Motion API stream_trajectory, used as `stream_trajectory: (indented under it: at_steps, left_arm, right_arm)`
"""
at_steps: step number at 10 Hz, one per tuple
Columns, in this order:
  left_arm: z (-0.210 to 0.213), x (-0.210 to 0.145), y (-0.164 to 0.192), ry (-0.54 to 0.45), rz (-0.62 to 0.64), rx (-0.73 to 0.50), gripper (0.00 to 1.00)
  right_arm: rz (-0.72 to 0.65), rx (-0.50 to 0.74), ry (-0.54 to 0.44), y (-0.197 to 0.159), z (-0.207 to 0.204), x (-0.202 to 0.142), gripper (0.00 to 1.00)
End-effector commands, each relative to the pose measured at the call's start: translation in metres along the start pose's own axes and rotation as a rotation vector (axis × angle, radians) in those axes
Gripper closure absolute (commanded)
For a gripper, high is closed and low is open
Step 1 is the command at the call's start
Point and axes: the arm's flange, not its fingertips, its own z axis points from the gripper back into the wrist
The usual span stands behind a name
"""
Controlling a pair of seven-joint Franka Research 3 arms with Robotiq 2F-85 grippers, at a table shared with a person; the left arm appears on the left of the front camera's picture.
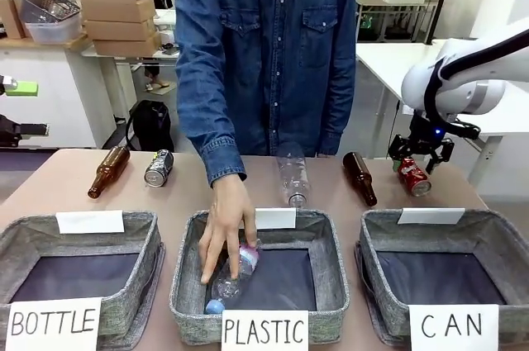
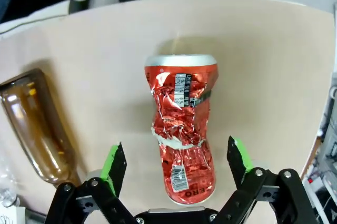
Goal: Sort the can waste into the basket.
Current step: Pick up the can waste from the table and place it in the right Fabric basket.
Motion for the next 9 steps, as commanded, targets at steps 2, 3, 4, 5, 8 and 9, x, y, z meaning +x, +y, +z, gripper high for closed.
stream_trajectory:
  at_steps: [2,3,4,5,8,9]
  left_arm:
    - [-0.002,0.002,-0.001,-0.013,-0.023,-0.022,0.0]
    - [-0.002,0.002,-0.001,-0.013,-0.023,-0.022,0.0]
    - [-0.002,0.002,-0.001,-0.013,-0.023,-0.022,0.0]
    - [-0.002,0.002,-0.001,-0.013,-0.023,-0.022,0.0]
    - [-0.002,0.002,-0.001,-0.013,-0.023,-0.022,0.0]
    - [-0.002,0.002,-0.001,-0.013,-0.023,-0.022,0.0]
  right_arm:
    - [-0.003,-0.05,0.016,0.007,-0.002,0.011,0.0]
    - [0.014,-0.055,0.028,0.012,-0.005,0.013,0.0]
    - [0.024,-0.06,0.033,0.014,-0.006,0.013,0.0]
    - [0.031,-0.071,0.051,0.017,-0.006,0.014,0.0]
    - [0.057,-0.11,0.091,0.021,-0.006,0.013,0.58]
    - [0.061,-0.115,0.092,0.022,-0.007,0.013,1.0]
